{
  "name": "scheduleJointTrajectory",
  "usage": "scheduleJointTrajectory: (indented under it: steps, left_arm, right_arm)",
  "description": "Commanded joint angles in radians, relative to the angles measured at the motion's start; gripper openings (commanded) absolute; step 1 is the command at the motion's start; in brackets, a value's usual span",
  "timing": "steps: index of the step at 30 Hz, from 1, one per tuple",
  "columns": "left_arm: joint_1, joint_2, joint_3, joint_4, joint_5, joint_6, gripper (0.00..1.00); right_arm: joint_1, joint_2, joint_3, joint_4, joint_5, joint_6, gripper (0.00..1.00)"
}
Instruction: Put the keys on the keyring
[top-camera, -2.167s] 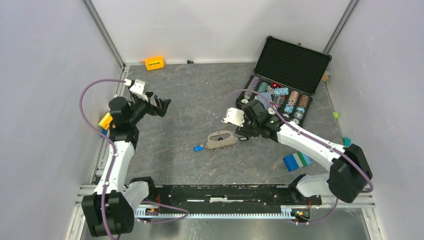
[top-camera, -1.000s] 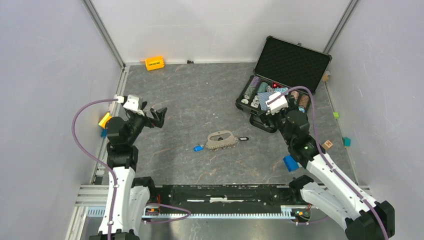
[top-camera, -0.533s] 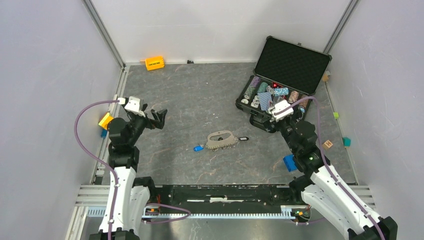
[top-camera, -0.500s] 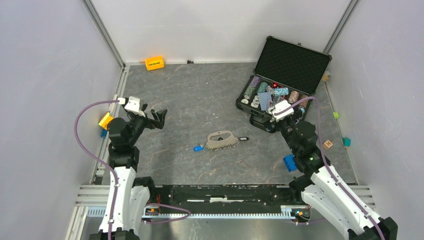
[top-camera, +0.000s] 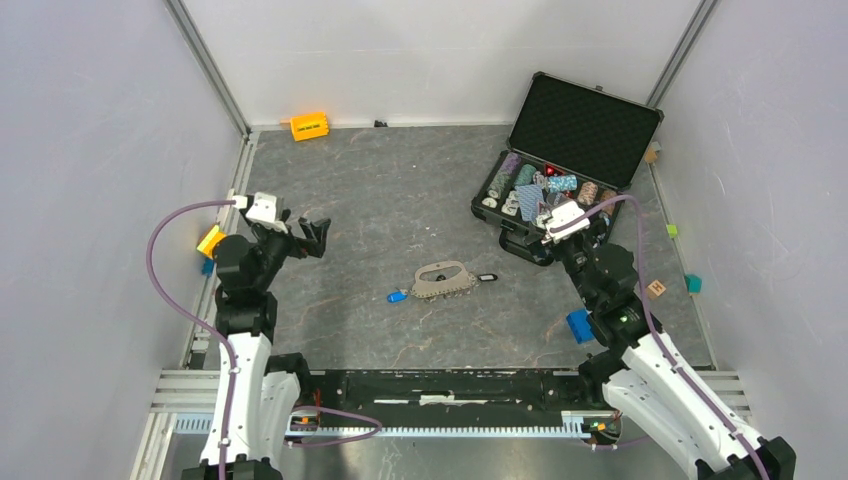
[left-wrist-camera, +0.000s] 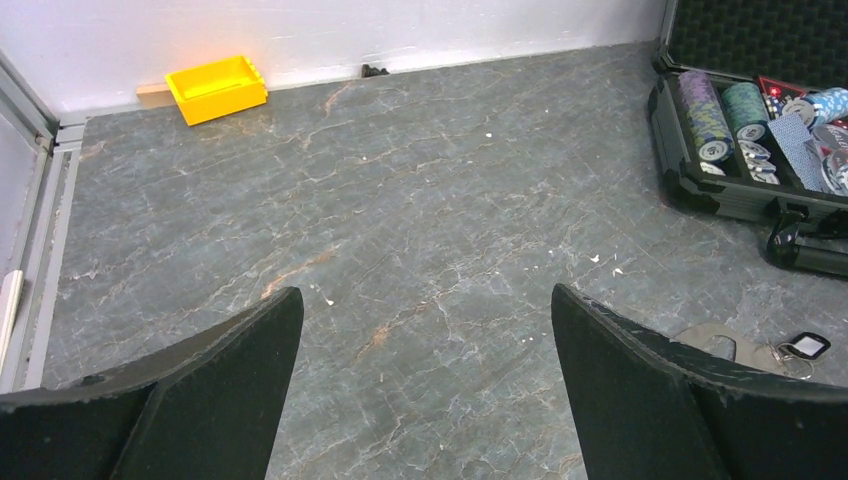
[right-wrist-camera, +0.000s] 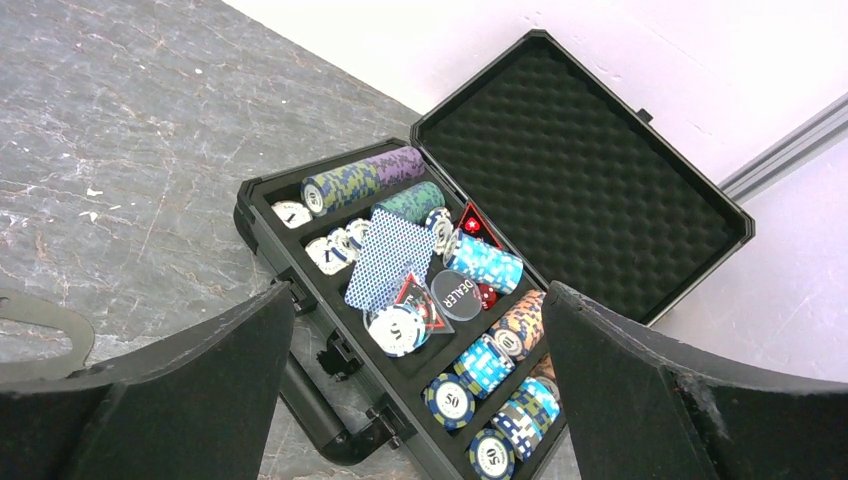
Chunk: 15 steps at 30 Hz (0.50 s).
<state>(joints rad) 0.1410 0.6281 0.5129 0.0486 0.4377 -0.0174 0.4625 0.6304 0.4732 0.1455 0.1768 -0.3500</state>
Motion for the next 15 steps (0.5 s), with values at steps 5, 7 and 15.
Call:
scheduleJointTrajectory:
  steps: [5,7,15]
  left_arm:
    - [0.008,0.009,0.071,-0.006,-0.009,0.053,1.0]
    - [0.008,0.015,0.07,-0.002,0.036,0.04,1.0]
    - [0.008,0.013,0.15,-0.109,0.118,0.043,1.0]
  right_arm:
    - [0.003,0.039,0.018,0.023,0.027,-0.02,0.98]
    - [0.004,0.05,0.025,0.01,0.019,-0.017,0.98]
    - [0.003,0.055,0.029,-0.001,0.01,-0.026,0.98]
